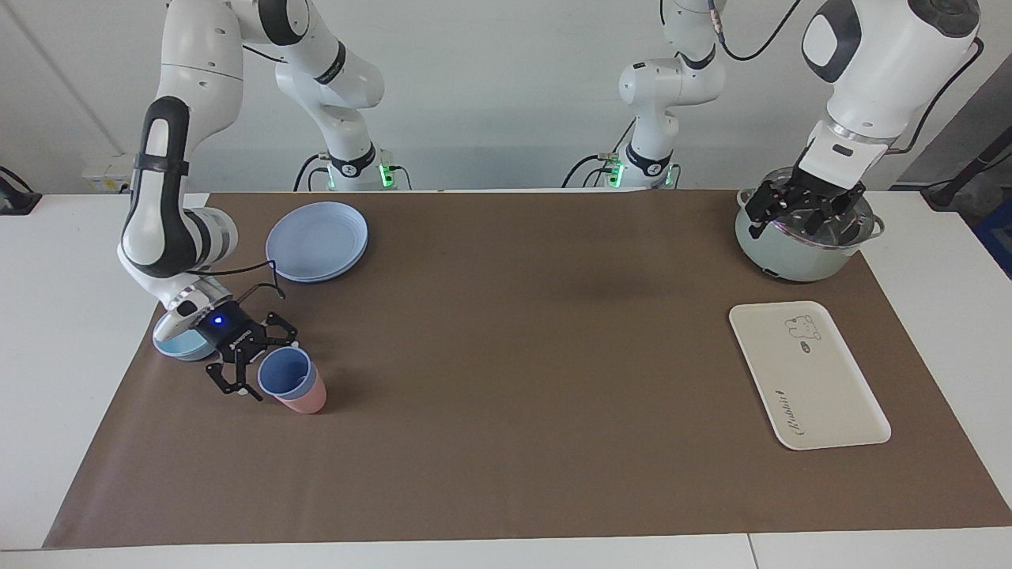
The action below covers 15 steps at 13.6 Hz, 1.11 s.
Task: Place cup on tray
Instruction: 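Reach the right gripper to the nested pink and blue cups and grasp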
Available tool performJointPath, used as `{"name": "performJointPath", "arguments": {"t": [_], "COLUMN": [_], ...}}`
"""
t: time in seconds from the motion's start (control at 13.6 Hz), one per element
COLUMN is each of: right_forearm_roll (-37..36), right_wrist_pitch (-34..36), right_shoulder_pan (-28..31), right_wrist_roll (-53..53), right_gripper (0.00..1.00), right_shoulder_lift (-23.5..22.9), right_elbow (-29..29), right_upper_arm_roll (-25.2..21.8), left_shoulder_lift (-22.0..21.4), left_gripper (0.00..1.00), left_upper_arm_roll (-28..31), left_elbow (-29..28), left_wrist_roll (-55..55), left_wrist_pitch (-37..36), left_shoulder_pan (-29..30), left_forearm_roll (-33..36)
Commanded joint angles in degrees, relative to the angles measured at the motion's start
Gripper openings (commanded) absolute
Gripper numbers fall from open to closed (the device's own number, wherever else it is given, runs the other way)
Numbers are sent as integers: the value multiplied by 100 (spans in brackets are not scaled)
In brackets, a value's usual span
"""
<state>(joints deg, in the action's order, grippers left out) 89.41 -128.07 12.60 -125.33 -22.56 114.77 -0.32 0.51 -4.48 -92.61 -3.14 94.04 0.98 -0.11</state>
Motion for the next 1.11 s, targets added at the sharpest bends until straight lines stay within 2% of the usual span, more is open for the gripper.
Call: {"name": "performJointPath", "arguments": {"t": [0.0,0.66,0.74,0.81,0.88,1.03], "right_forearm_roll": [560,587,630,648,666,657], "right_wrist_pitch": [45,-69,-69,-69,-78,-166], "right_shoulder_pan": [-135,-390,-407,-399,-399,-399], "right_wrist_roll": [-369,-413,-431,-587,-711,-651], "right_gripper": [100,100,96,41,0,0], "right_shoulder_lift": [-178,-187,-187,-187,-178,-170], "right_elbow": [-104,-61,-60,-69,-69,-87], "right_upper_arm_roll": [14,14,14,14,14,14], "left_shoulder_lift": [-174,-174,-174,-182,-183,-191], "left_gripper": [100,100,100,100,100,100], "left_upper_arm_roll": [26,26,26,26,26,26], "left_elbow": [-196,-196,-196,-196,-214,-214], "left_wrist_roll": [-11,24,24,42,59,59], "left_wrist_pitch": [97,71,62,53,45,44], "left_shoulder_pan": [-115,-107,-115,-115,-115,-115], "left_forearm_roll": [-24,-24,-24,-24,-24,-24]}}
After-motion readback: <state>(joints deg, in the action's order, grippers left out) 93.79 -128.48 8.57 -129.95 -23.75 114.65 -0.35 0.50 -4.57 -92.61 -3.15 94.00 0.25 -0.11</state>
